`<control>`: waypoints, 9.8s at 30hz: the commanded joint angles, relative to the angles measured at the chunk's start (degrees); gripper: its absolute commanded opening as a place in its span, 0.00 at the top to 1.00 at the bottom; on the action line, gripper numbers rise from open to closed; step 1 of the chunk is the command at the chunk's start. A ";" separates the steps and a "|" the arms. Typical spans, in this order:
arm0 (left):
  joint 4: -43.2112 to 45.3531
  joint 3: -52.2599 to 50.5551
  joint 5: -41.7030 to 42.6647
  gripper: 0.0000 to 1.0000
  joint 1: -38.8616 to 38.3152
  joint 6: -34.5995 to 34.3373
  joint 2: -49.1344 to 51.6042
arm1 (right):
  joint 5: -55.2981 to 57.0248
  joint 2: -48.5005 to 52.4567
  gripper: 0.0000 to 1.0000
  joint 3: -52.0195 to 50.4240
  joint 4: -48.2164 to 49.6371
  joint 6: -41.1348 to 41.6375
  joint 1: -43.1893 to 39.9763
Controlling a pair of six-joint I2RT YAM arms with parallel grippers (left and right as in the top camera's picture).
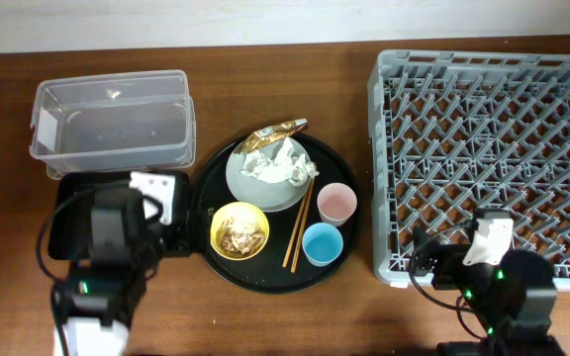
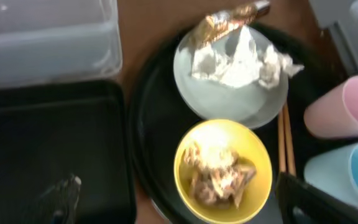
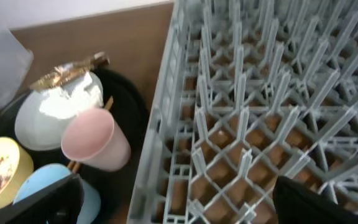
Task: Sort waste into correct bins and load items into the dishwasher rack
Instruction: 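Reach left gripper to the plate and grasp the gold wrapper, then carry the wrapper left and drop it into the clear bin, then grasp the white tissue on the plate with the left gripper, then move the tissue left and release it into the clear bin, then grasp the remaining tissue scrap on the plate with the left gripper, then drop the tissue scrap into the clear bin, then reach left gripper to the yellow bowl and grasp its rim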
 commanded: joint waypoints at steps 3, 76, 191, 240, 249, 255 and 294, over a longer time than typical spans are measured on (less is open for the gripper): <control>-11.93 17.35 2.67 0.01 0.11 -0.15 12.35 | -0.50 9.64 0.02 9.05 -6.47 0.42 -0.28; 32.17 19.52 -1.81 0.99 -8.85 8.87 43.36 | -0.48 18.84 0.02 13.84 -12.31 -0.04 -0.28; 29.07 22.23 3.26 0.33 -22.45 8.72 57.68 | -0.50 18.86 0.02 13.81 -12.57 -0.04 -0.28; 21.40 22.27 -4.37 0.51 10.12 8.72 40.57 | -0.50 18.84 0.02 13.81 -12.76 -0.04 -0.28; 18.67 22.29 2.21 0.01 10.10 8.68 35.78 | -0.48 18.86 0.02 13.81 -12.96 -0.04 -0.28; 8.57 22.29 6.40 0.01 8.70 -2.32 33.79 | -0.48 18.86 0.02 13.81 -12.96 -0.04 -0.28; -7.04 22.16 -5.66 0.58 -29.73 -24.81 52.57 | -0.50 18.84 0.02 13.81 -13.18 -0.04 -0.28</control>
